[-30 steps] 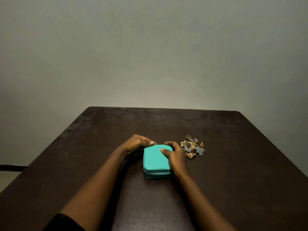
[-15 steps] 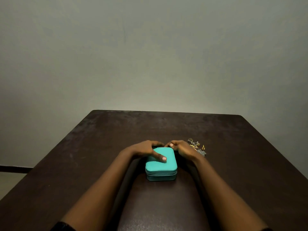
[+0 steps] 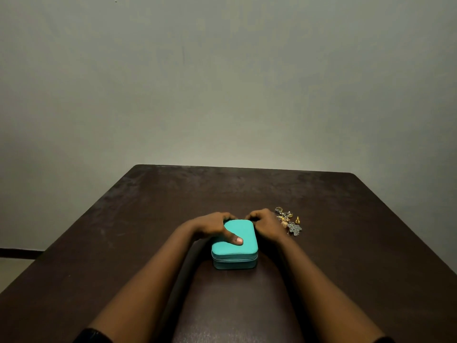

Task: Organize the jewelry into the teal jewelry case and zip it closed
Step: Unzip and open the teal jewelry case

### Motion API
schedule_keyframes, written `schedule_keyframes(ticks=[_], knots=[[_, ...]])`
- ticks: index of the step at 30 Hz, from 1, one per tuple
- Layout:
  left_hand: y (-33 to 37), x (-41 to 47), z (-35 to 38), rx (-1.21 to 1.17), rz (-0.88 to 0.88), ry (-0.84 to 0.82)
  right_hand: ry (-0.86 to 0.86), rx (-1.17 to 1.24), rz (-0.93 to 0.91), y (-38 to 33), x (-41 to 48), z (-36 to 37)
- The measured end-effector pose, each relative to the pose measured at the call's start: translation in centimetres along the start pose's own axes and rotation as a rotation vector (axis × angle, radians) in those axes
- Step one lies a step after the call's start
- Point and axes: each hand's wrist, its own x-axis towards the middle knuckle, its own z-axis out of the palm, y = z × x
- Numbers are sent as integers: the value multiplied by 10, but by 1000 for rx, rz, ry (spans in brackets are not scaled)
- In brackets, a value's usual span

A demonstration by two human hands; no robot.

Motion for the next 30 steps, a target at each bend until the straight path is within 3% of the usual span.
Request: schedule_keyframes(ticks=[12, 17, 30], knots=[[0, -10, 9, -6, 64, 84, 291, -37, 89, 7, -19, 2], [2, -20, 21, 250, 246, 317, 369, -46, 121, 7, -31, 5], [-8, -24, 56, 90, 253, 487, 525, 63, 193, 1, -84, 27]])
